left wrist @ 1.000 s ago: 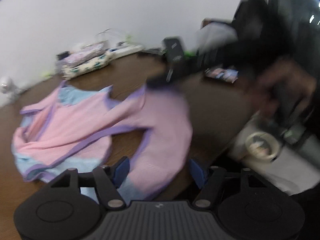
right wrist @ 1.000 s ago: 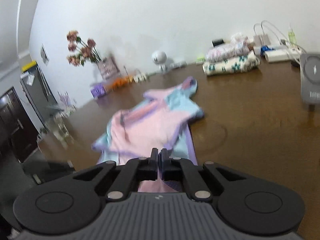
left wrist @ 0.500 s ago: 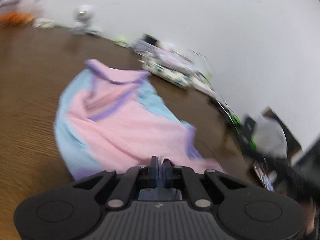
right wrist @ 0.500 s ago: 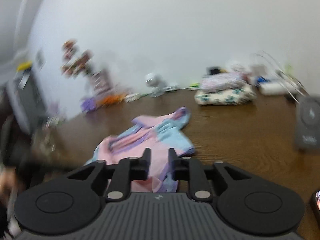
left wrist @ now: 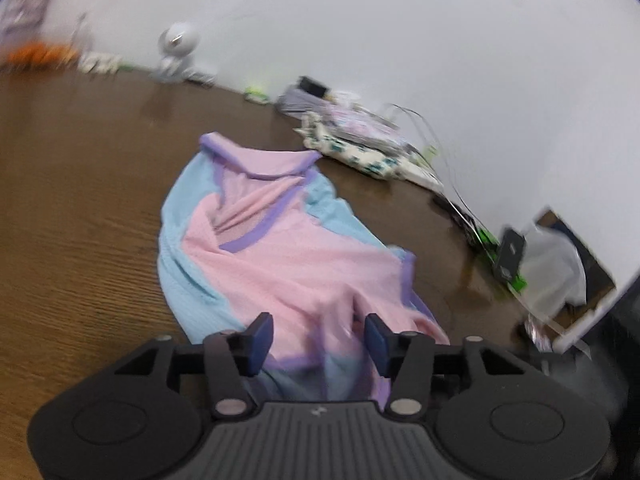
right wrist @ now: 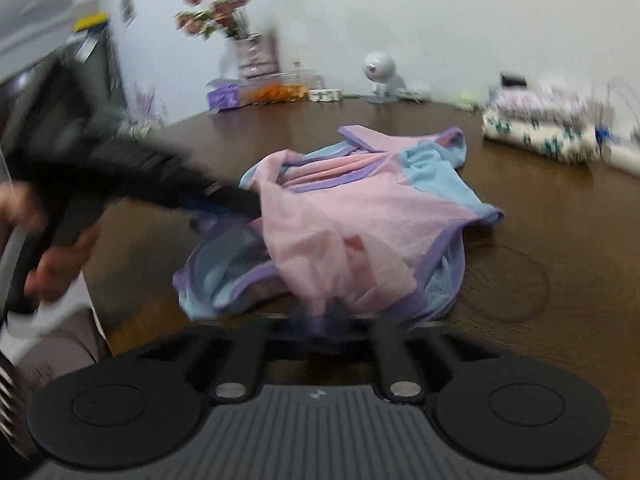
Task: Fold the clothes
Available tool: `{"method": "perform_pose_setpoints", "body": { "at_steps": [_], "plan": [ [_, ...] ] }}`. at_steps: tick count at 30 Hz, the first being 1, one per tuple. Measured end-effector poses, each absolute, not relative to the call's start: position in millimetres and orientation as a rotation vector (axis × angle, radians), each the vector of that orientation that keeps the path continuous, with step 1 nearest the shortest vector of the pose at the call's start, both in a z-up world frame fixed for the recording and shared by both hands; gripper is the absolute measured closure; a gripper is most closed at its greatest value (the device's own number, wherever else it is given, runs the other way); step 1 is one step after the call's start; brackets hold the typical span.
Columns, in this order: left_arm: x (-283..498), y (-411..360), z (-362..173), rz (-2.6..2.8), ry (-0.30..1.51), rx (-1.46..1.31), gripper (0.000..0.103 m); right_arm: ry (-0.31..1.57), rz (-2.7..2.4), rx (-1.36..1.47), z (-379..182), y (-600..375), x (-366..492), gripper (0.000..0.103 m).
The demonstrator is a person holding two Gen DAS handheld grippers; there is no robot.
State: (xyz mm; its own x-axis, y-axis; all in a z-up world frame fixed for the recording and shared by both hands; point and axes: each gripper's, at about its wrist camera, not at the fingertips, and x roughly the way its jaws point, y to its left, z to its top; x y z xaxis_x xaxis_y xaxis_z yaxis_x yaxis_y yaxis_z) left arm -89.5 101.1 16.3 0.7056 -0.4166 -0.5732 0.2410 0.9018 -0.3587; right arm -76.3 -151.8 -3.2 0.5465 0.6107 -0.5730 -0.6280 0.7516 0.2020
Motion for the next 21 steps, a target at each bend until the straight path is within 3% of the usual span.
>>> {"method": "perform_pose_setpoints", "body": {
  "at_steps": [2, 16, 21],
  "plan": [
    [-99.1, 89.3, 16.6, -0.407, 0.677, -0.185, 0.046, 0.675, 0.748, 0.033, 3.8, -160.3, -70.9, 0.098],
    [-124.5, 51.4, 18.8, -0.467, 0.631, 0.062, 0.045, 0.598, 1.082, 0.516, 55.3, -232.1, -85.8, 0.099],
    [-111.8, 72.1, 10.2, -0.296, 0.681, 0.049, 0.046, 0.62, 0.786, 0.383, 41.1, -230.2, -63.6, 0.098]
  ]
}}
